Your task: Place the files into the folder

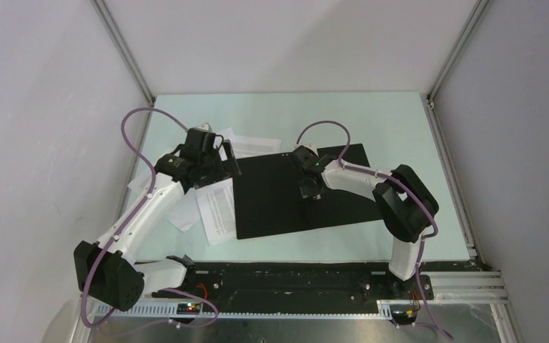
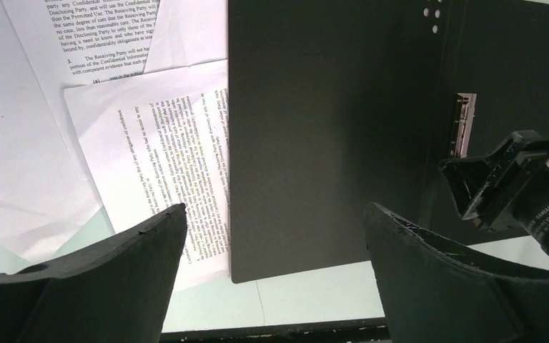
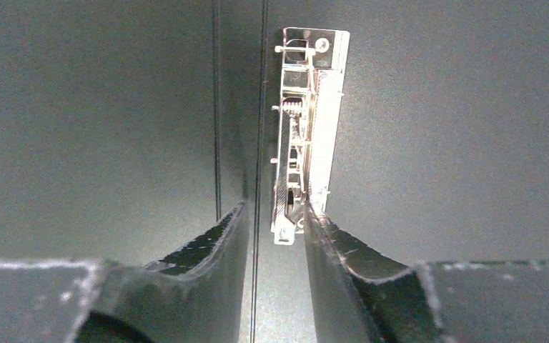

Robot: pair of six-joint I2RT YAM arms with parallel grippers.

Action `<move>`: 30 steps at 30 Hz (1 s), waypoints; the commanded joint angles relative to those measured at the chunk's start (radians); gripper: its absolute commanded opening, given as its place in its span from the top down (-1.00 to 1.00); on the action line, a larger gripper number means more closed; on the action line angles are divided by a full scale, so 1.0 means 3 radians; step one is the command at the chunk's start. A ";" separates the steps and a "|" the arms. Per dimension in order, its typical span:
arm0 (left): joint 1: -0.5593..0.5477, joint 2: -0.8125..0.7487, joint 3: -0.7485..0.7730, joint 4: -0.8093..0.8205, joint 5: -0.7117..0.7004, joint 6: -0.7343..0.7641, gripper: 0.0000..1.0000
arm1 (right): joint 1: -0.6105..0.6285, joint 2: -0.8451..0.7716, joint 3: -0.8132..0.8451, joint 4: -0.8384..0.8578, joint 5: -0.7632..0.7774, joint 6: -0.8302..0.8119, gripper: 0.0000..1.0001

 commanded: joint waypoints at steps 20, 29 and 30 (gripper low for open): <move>-0.0332 0.0568 0.0106 0.0456 0.0032 -0.0729 -0.96 | 0.0393 -0.0449 -0.0282 0.0027 -0.0331 0.0112 0.99; -0.0652 0.1141 0.0116 0.0727 0.0271 -0.0811 -0.97 | 0.0696 -0.0685 -0.0579 0.0150 -0.0477 0.0330 0.88; -0.0677 0.1183 0.0129 0.0772 0.0290 -0.0808 -0.99 | 0.0723 -0.0695 -0.0636 0.0160 -0.0454 0.0346 0.82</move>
